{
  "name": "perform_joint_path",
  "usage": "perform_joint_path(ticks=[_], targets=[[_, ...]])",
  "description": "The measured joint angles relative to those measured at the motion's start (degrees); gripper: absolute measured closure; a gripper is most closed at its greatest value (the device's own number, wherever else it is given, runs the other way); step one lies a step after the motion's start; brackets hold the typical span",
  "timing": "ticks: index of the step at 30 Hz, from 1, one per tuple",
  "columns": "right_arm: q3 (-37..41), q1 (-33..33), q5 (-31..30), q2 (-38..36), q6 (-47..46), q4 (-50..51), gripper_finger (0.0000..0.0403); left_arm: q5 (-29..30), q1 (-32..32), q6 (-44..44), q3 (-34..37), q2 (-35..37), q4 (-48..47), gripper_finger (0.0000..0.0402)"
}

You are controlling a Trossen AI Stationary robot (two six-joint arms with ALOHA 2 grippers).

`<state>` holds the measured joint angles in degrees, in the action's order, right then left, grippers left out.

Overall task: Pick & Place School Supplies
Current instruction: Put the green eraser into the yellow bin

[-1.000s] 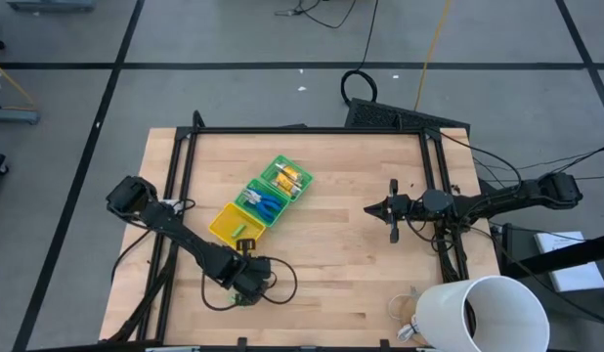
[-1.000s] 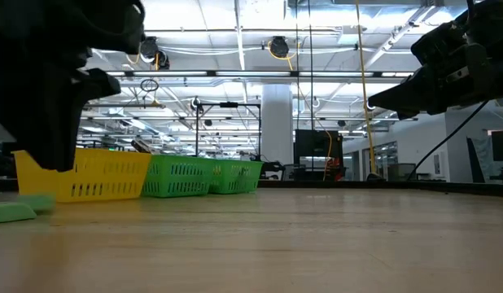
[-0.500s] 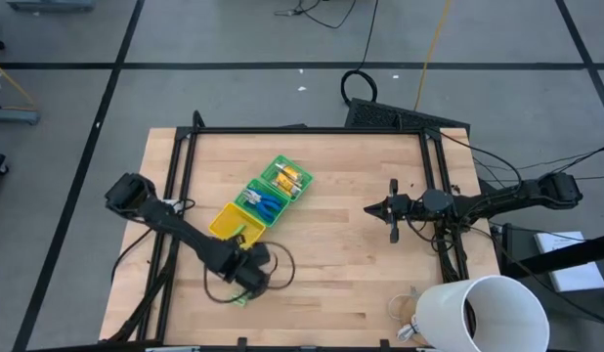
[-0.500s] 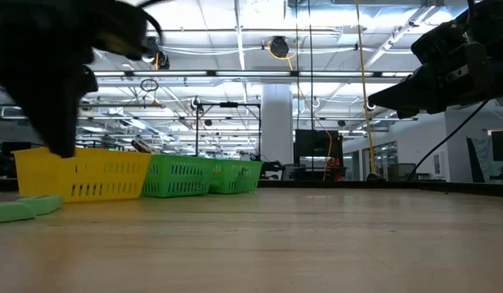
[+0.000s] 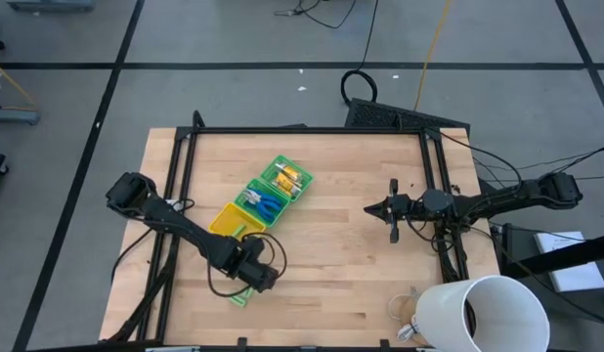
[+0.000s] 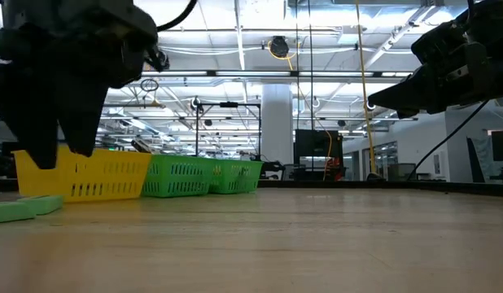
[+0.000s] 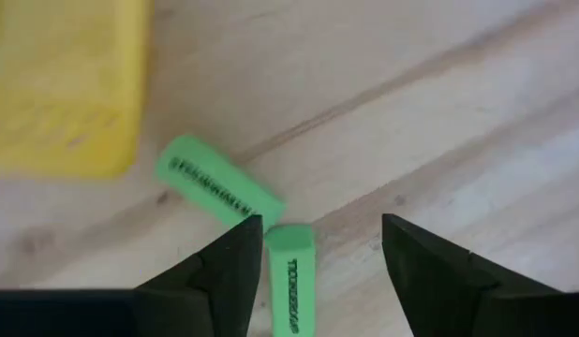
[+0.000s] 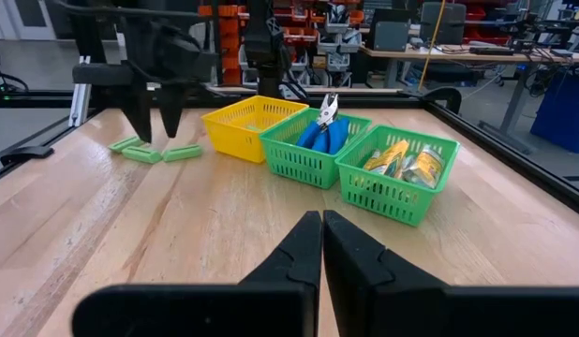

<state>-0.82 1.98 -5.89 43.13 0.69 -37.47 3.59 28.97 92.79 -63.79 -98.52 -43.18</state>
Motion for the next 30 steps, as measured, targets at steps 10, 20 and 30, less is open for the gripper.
perform_joint_path(ticks=[10,20,30], targets=[[0.0,-0.02,-0.02,0.0,0.0,-0.39,0.0394,-3.3,-0.41,19.48,0.07,-4.38,-4.27,0.0176],[0.02,0.0,0.0,0.0,-0.02,-0.9,0.0394,-6.99,-2.04,22.45,-0.23,-8.09,-6.08,0.0176],[0.02,-0.02,-0.02,0.02,-0.02,-0.87,0.0394,-5.44,-2.22,23.32,-0.17,-8.46,-5.96,0.0185]])
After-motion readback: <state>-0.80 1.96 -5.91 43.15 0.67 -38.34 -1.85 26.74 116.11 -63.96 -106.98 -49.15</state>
